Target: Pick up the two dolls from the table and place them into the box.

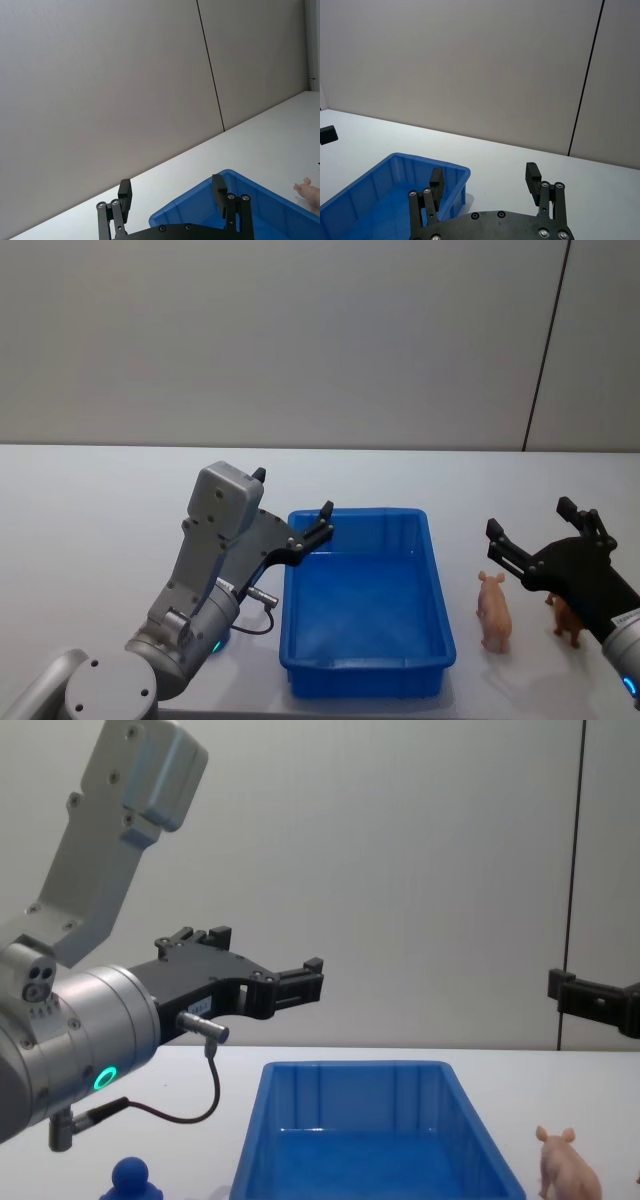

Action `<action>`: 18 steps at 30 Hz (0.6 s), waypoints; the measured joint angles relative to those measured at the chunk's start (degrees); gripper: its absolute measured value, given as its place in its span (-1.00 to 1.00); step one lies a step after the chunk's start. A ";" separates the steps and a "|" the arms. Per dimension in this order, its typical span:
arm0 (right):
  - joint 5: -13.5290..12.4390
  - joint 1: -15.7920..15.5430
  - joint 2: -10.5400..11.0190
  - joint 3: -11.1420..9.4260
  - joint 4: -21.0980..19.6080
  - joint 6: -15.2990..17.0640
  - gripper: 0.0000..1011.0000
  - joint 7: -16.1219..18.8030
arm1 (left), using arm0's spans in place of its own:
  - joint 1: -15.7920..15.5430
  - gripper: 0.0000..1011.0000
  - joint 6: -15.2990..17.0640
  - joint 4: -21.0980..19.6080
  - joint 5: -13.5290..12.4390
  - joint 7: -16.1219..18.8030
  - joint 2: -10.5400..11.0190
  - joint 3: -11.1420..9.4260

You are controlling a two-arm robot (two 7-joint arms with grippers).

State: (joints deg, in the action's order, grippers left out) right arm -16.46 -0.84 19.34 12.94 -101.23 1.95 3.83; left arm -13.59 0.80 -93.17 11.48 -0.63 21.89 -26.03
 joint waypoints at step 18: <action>0.00 0.00 0.00 0.00 0.00 0.00 0.98 0.00 | 0.00 0.99 0.00 0.00 0.00 0.00 0.00 0.00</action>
State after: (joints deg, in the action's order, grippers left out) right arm -16.47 -0.84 19.34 12.94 -101.23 1.95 3.83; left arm -13.59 0.80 -93.17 11.48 -0.63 21.89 -26.02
